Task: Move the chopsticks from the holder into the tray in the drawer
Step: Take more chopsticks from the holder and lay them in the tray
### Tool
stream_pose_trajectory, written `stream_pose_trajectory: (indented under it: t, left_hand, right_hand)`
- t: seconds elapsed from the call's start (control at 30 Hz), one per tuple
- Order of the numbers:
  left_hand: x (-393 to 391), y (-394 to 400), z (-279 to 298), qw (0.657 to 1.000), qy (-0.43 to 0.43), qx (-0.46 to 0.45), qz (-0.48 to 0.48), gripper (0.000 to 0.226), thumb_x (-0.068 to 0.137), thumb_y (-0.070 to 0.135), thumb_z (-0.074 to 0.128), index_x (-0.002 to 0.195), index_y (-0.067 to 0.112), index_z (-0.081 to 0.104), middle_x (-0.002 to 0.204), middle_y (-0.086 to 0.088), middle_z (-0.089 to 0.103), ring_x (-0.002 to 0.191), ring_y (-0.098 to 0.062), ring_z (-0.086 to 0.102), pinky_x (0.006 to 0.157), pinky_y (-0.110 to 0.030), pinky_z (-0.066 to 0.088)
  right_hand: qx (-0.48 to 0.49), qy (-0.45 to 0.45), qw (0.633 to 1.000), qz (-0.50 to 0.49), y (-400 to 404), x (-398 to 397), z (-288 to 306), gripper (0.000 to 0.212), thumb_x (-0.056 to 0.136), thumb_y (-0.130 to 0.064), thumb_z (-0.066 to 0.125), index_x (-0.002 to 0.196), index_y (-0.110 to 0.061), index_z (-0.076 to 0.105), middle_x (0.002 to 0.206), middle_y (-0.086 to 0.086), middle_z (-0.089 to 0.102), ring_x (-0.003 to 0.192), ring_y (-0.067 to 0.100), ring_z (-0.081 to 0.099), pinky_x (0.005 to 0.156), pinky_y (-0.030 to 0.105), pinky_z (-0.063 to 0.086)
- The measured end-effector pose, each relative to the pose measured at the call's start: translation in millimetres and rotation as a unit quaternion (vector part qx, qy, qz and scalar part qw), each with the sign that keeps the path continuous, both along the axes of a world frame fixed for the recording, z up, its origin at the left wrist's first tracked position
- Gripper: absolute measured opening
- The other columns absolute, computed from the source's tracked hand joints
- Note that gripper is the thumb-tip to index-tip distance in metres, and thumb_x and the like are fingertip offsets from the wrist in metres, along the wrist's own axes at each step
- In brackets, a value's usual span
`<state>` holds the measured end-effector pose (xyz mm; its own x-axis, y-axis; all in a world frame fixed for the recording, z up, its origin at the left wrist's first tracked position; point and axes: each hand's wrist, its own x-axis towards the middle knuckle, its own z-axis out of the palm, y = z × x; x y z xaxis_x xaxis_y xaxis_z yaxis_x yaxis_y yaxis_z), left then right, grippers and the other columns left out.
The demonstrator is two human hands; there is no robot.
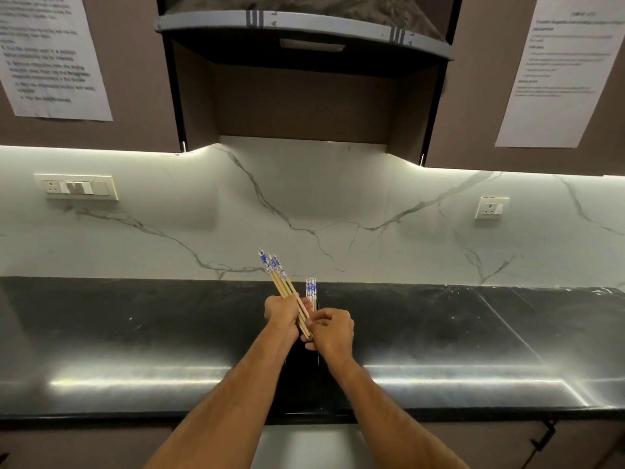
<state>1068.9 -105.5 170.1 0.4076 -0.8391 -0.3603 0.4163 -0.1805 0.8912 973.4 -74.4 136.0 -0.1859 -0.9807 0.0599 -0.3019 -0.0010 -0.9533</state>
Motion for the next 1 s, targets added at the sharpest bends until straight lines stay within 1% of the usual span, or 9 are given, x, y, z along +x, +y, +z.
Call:
stream_pose_trajectory:
  t: [0.2, 0.3, 0.4, 0.47, 0.6, 0.67, 0.77, 0.9, 1.0]
  left_hand:
    - [-6, 2, 4, 0.999, -0.003, -0.037, -0.031, 0.024, 0.103, 0.006, 0.050, 0.086, 0.005, 0.067, 0.056, -0.007, 0.071, 0.048, -0.016, 0.069, 0.051, -0.033, 0.060]
    - [-7, 2, 7, 0.998, -0.004, -0.059, -0.034, 0.020, 0.104, 0.007, 0.049, 0.095, 0.005, 0.067, 0.066, -0.008, 0.069, 0.052, -0.015, 0.068, 0.052, -0.030, 0.061]
    - [-11, 2, 9, 0.995, -0.029, -0.085, -0.041, 0.018, 0.104, 0.006, 0.049, 0.104, 0.003, 0.067, 0.079, -0.010, 0.071, 0.068, -0.018, 0.070, 0.072, -0.035, 0.063]
    - [-17, 4, 7, 0.993, -0.047, -0.093, -0.059, 0.019, 0.104, 0.008, 0.049, 0.108, 0.004, 0.067, 0.088, -0.013, 0.074, 0.077, -0.021, 0.073, 0.085, -0.042, 0.063]
    - [-30, 13, -10, 0.991, -0.053, -0.081, -0.093, 0.020, 0.104, 0.011, 0.050, 0.114, 0.008, 0.068, 0.097, -0.013, 0.076, 0.084, -0.024, 0.076, 0.079, -0.038, 0.064]
    - [-33, 16, -16, 0.990, -0.053, -0.080, -0.100, 0.021, 0.104, 0.013, 0.051, 0.114, 0.008, 0.069, 0.096, -0.013, 0.076, 0.083, -0.023, 0.076, 0.073, -0.034, 0.064]
    - [-32, 17, -17, 0.990, -0.047, -0.079, -0.103, 0.021, 0.104, 0.013, 0.052, 0.113, 0.008, 0.070, 0.095, -0.012, 0.077, 0.083, -0.022, 0.077, 0.075, -0.036, 0.064]
    - [-30, 21, -16, 0.991, -0.064, -0.073, -0.094, 0.020, 0.104, 0.013, 0.052, 0.111, 0.010, 0.070, 0.095, -0.012, 0.076, 0.082, -0.020, 0.076, 0.070, -0.031, 0.063]
    - [-25, 23, -20, 0.989, -0.090, -0.071, -0.093, 0.020, 0.103, 0.010, 0.051, 0.110, 0.008, 0.070, 0.095, -0.012, 0.076, 0.083, -0.021, 0.075, 0.070, -0.031, 0.062]
  right_hand:
    - [0.008, -0.051, 0.998, 0.032, -5, -3, -2, 0.011, 0.094, -0.013, 0.071, 0.101, -0.007, 0.076, 0.077, 0.008, 0.077, 0.060, 0.019, 0.076, 0.059, 0.040, 0.065]
    - [0.064, -0.193, 0.979, -0.013, -7, -7, -3, 0.025, 0.097, -0.028, 0.067, 0.093, -0.006, 0.077, 0.081, 0.011, 0.078, 0.068, 0.020, 0.077, 0.067, 0.038, 0.065]
    - [0.186, -0.528, 0.827, -0.053, -9, -9, -7, 0.060, 0.103, -0.050, 0.049, 0.118, 0.008, 0.059, 0.115, 0.027, 0.069, 0.107, 0.038, 0.069, 0.099, 0.049, 0.055]
    - [0.219, -0.658, 0.719, -0.039, -8, -7, -13, 0.075, 0.103, -0.057, 0.040, 0.133, 0.011, 0.048, 0.129, 0.033, 0.059, 0.123, 0.046, 0.058, 0.110, 0.054, 0.045]
    - [0.228, -0.717, 0.659, -0.015, -6, 4, -3, 0.077, 0.102, -0.064, 0.032, 0.126, 0.003, 0.063, 0.114, 0.027, 0.070, 0.106, 0.042, 0.067, 0.084, 0.049, 0.054]
    - [0.208, -0.743, 0.635, -0.024, -9, 7, 4, 0.074, 0.102, -0.061, 0.033, 0.124, 0.003, 0.065, 0.112, 0.027, 0.071, 0.106, 0.041, 0.068, 0.090, 0.049, 0.054]
    - [0.207, -0.733, 0.647, -0.029, -13, 6, 4, 0.070, 0.104, -0.057, 0.036, 0.124, 0.003, 0.067, 0.120, 0.025, 0.071, 0.113, 0.040, 0.067, 0.105, 0.048, 0.049]
    - [0.206, -0.690, 0.694, 0.013, -13, 6, -4, 0.065, 0.105, -0.053, 0.034, 0.125, -0.002, 0.069, 0.122, 0.021, 0.071, 0.115, 0.036, 0.069, 0.103, 0.046, 0.053]
    - [0.218, -0.555, 0.801, 0.043, -14, -4, -10, 0.061, 0.106, -0.051, 0.038, 0.121, -0.002, 0.070, 0.111, 0.020, 0.075, 0.107, 0.036, 0.071, 0.088, 0.047, 0.059]
